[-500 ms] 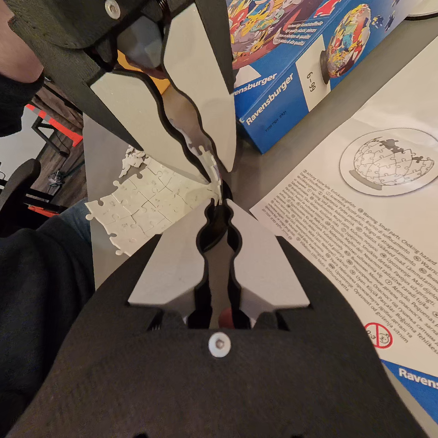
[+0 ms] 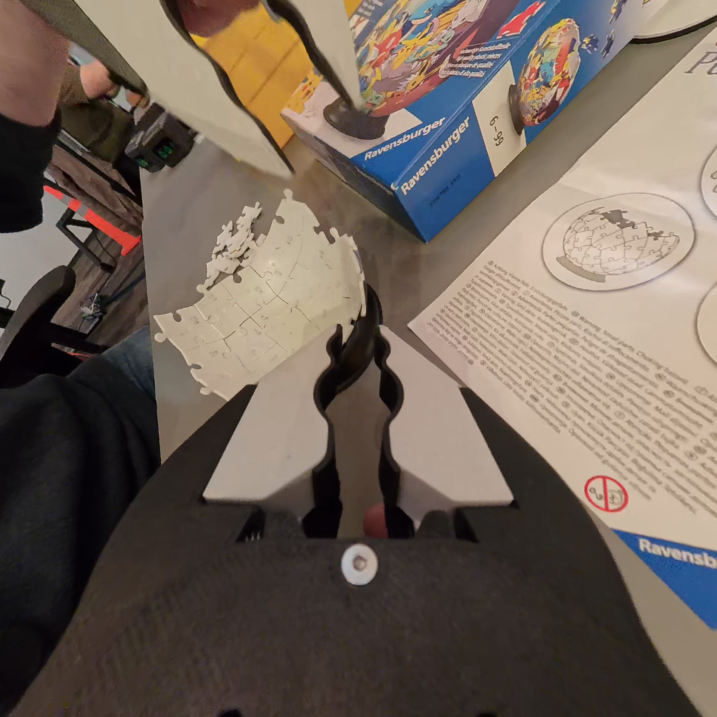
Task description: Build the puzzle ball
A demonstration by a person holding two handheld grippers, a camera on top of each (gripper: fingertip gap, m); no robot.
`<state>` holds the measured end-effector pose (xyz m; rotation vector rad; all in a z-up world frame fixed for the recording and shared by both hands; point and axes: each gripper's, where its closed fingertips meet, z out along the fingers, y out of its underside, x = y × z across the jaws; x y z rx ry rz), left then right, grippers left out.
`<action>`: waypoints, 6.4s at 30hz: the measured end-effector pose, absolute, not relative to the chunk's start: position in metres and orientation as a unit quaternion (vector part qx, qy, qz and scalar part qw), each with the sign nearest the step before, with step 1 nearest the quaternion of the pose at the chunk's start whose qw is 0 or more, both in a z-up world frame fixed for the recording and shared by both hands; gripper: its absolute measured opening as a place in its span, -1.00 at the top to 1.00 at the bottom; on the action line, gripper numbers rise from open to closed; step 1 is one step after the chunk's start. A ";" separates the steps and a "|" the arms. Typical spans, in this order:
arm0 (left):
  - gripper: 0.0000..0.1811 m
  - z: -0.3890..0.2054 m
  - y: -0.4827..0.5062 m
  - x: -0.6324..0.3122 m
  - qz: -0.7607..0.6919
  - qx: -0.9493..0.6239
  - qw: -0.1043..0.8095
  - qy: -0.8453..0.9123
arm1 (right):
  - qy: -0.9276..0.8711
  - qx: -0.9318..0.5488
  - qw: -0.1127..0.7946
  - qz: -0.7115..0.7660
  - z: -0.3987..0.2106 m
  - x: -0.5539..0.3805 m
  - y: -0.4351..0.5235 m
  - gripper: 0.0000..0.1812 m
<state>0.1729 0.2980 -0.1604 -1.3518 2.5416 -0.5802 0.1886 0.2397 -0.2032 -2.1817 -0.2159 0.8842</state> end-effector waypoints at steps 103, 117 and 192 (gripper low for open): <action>0.79 -0.162 0.271 0.036 -0.222 -0.596 0.331 0.696 | -0.133 -0.803 0.464 0.350 -0.131 0.160 0.213 0.90; 0.79 -0.109 0.223 0.127 -0.172 -0.450 0.460 0.746 | -0.142 -0.808 0.417 0.391 -0.112 0.113 0.227 0.95; 0.59 -0.219 0.268 0.178 -0.149 -0.423 0.114 0.886 | -0.126 -0.916 0.192 0.327 -0.217 0.178 0.241 1.00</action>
